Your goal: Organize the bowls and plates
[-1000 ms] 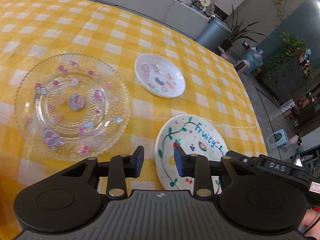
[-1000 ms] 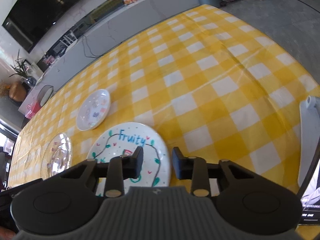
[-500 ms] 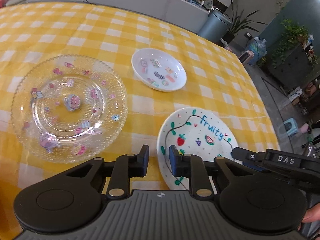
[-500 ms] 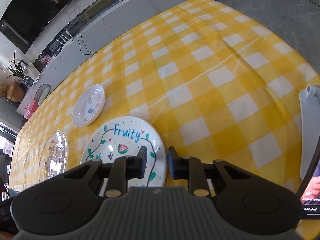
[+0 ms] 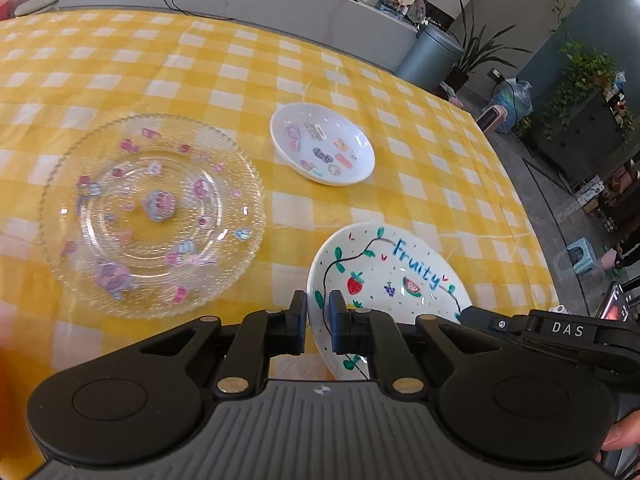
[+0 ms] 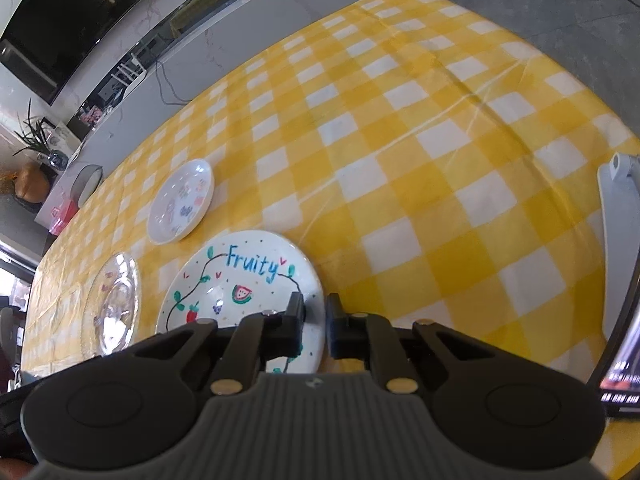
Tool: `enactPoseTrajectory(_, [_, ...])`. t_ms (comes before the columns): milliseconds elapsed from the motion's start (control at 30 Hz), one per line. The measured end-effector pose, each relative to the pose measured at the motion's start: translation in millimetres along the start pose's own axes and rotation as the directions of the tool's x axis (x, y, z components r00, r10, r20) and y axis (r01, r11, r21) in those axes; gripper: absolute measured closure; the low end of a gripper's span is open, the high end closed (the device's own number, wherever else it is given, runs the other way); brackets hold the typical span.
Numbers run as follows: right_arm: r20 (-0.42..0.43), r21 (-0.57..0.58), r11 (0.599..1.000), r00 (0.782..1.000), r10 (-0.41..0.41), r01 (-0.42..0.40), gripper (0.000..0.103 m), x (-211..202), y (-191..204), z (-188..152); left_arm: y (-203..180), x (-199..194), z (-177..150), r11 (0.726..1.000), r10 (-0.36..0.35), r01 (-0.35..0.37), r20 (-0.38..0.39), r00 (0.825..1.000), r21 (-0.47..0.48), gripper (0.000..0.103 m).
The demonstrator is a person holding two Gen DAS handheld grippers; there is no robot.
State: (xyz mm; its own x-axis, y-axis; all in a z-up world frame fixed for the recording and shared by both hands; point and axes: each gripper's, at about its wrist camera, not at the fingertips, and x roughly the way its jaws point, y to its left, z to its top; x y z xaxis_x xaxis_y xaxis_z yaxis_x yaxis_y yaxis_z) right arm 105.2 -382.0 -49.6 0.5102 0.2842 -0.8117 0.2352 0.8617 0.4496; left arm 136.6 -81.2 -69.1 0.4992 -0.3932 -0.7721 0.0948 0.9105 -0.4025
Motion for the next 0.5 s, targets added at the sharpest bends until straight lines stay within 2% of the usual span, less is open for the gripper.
enactPoseTrajectory(300, [-0.087, 0.03, 0.999, 0.996, 0.024, -0.022, 0.094, -11, 8, -18, 6, -28, -14, 1.0, 0.026, -0.026, 0.01, 1.0, 0.005, 0.091])
enactPoseTrajectory(500, [-0.109, -0.047, 0.999, 0.994, 0.009, -0.014, 0.094, -23, 26, -32, 17, -44, -27, 0.999, 0.035, -0.035, 0.01, 0.999, -0.029, 0.091])
